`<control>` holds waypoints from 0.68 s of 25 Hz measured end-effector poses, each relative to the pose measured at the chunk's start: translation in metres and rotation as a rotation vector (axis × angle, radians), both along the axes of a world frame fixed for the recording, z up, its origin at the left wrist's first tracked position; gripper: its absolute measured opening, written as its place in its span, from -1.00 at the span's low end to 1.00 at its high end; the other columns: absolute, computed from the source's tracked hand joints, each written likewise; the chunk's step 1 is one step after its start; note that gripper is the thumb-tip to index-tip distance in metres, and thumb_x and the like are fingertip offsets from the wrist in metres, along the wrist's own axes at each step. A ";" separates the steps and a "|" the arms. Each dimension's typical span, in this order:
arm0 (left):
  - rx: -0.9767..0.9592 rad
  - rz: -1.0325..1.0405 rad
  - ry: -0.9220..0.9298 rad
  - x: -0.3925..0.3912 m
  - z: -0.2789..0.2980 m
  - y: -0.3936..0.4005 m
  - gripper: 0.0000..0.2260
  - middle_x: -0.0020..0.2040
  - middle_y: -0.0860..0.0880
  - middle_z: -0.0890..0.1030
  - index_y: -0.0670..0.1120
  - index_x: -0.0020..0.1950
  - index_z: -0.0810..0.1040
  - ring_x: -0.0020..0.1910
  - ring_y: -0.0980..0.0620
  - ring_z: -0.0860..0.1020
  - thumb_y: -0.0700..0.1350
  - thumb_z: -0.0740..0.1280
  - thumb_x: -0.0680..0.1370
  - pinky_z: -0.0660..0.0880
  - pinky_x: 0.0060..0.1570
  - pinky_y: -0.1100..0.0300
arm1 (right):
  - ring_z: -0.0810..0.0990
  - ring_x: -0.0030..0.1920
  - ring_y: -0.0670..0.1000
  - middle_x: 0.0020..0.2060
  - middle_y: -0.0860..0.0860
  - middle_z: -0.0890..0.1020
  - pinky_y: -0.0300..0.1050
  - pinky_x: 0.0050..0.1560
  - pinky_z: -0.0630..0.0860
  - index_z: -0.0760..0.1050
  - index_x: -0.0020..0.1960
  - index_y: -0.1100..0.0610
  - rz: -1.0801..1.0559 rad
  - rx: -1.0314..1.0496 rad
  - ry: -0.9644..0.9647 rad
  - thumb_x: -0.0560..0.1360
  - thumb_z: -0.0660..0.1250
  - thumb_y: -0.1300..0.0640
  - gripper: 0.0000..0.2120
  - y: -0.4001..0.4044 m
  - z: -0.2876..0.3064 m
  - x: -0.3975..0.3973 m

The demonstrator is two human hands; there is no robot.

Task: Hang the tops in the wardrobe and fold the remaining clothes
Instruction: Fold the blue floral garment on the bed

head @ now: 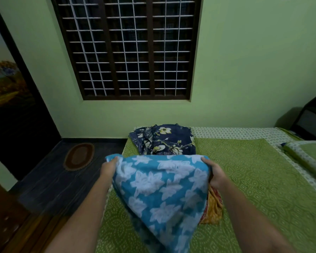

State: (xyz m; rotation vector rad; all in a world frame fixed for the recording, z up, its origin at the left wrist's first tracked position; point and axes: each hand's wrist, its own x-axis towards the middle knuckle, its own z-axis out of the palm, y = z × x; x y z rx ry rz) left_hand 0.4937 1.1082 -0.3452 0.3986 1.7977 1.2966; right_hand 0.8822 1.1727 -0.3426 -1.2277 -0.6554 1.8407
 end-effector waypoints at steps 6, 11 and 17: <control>0.472 -0.155 -0.468 -0.017 0.046 -0.019 -0.66 0.05 -0.23 0.62 -0.22 0.08 0.61 0.03 -0.17 0.59 0.03 0.31 0.51 0.53 0.04 0.04 | 0.60 -0.07 0.09 -0.15 0.07 0.68 -0.06 -0.08 0.53 0.58 0.01 0.21 -0.110 0.312 -0.021 0.33 0.45 0.01 -0.65 0.039 0.073 0.042; 0.214 -0.319 -0.144 -0.014 0.081 -0.015 -0.62 0.19 -0.30 0.56 -0.26 -0.03 0.61 -0.27 -0.06 0.66 0.08 0.28 0.57 0.57 -0.11 0.07 | 0.64 -0.27 0.07 -0.07 0.19 0.67 -0.11 -0.21 0.60 0.60 0.00 0.27 0.103 0.378 -0.496 0.32 0.51 0.02 -0.61 0.063 0.114 0.069; -0.003 -0.576 -0.278 -0.006 0.079 -0.024 -0.48 -0.05 -0.27 0.66 -0.25 -0.05 0.67 -0.16 -0.18 0.66 0.21 0.23 0.52 0.59 -0.12 0.01 | 0.68 -0.24 0.00 -0.20 0.05 0.71 -0.11 -0.16 0.64 0.57 0.02 0.19 0.150 0.357 -0.414 0.47 0.37 -0.03 -0.71 0.071 0.139 0.074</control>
